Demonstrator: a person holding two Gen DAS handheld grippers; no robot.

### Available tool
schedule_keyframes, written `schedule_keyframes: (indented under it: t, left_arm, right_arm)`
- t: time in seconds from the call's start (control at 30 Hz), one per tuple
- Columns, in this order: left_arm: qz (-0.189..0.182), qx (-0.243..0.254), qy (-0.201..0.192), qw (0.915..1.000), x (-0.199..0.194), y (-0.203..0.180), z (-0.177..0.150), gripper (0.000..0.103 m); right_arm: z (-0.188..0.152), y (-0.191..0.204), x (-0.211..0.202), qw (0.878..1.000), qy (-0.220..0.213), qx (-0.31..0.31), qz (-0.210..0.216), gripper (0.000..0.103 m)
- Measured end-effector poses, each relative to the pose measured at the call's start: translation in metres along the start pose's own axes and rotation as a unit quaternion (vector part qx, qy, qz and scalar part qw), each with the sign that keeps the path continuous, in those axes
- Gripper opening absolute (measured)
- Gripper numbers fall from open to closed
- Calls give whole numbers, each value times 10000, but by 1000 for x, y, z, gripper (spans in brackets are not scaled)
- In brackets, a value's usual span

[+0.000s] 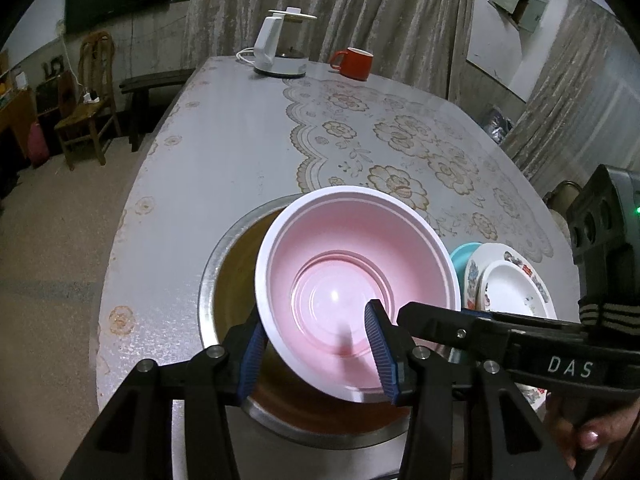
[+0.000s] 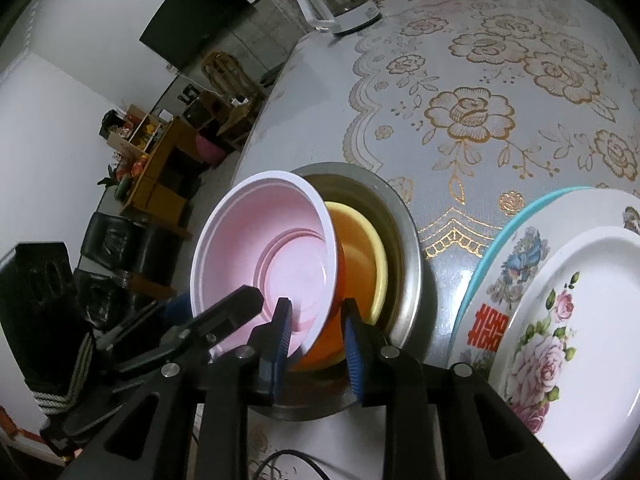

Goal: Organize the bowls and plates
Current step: 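Lower the pink-and-red bowl into the yellow bowl with both grippers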

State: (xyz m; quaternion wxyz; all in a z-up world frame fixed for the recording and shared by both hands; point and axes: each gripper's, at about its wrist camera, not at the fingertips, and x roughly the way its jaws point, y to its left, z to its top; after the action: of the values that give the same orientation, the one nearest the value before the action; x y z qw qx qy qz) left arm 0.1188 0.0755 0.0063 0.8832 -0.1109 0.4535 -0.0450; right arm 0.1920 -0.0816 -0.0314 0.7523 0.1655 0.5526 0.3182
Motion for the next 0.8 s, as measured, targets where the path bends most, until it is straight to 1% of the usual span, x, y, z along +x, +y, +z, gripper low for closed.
schedule_keyframes:
  t: [0.07, 0.33, 0.43, 0.53, 0.67, 0.8]
  left_arm:
    - [-27, -52, 23, 10000, 0, 2, 0, 50]
    - [-52, -53, 78, 9999, 4, 1, 0, 53]
    - [-60, -68, 71, 9999, 4, 2, 1, 54]
    - [6, -63, 67, 10000, 4, 3, 2, 54]
    - [16, -47, 60, 10000, 4, 4, 2, 53]
    - [-5, -30, 111, 9999, 9, 3, 2, 53]
  right_arm:
    - [2, 0, 1, 10000, 42, 51, -12, 28]
    - [4, 2, -7, 9998, -107, -73, -169, 31]
    - [6, 1, -8, 9998, -118, -61, -128, 31]
    - [6, 2, -4, 9997, -110, -123, -160, 31]
    - [7, 7, -1, 9989, -159, -365, -261, 25]
    - [11, 9, 0, 9975, -256, -526, -400, 24]
